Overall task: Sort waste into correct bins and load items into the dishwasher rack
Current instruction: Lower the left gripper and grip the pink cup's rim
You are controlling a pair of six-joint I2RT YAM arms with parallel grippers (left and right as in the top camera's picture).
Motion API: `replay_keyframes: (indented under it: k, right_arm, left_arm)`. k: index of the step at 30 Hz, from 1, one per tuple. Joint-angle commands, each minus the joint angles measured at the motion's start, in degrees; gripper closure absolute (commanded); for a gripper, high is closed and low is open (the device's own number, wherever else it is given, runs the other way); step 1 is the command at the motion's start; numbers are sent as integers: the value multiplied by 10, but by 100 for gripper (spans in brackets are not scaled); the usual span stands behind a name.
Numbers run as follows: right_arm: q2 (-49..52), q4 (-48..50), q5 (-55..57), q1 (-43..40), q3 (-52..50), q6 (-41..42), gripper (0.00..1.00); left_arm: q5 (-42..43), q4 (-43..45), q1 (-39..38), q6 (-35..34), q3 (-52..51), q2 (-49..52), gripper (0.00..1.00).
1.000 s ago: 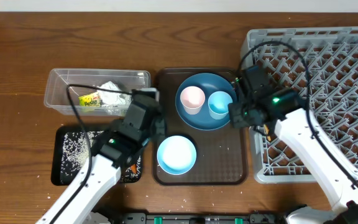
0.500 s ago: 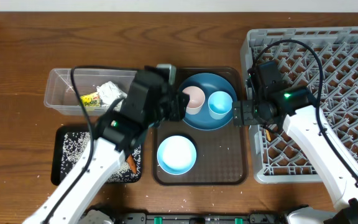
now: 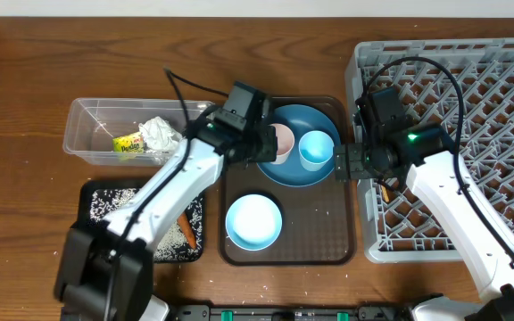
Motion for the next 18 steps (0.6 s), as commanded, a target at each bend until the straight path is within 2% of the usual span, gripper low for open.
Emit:
replay_keyframes:
  k: [1, 11, 18]
  right_arm:
    - [-7, 0, 6, -4, 0, 3, 1]
    - [-7, 0, 6, -4, 0, 3, 1]
    - [-7, 0, 6, -4, 0, 3, 1]
  left_arm:
    - [3, 6, 0, -1, 12, 20, 65]
    - [-30, 9, 0, -6, 12, 34, 67]
    - [-92, 14, 0, -7, 10, 37, 67]
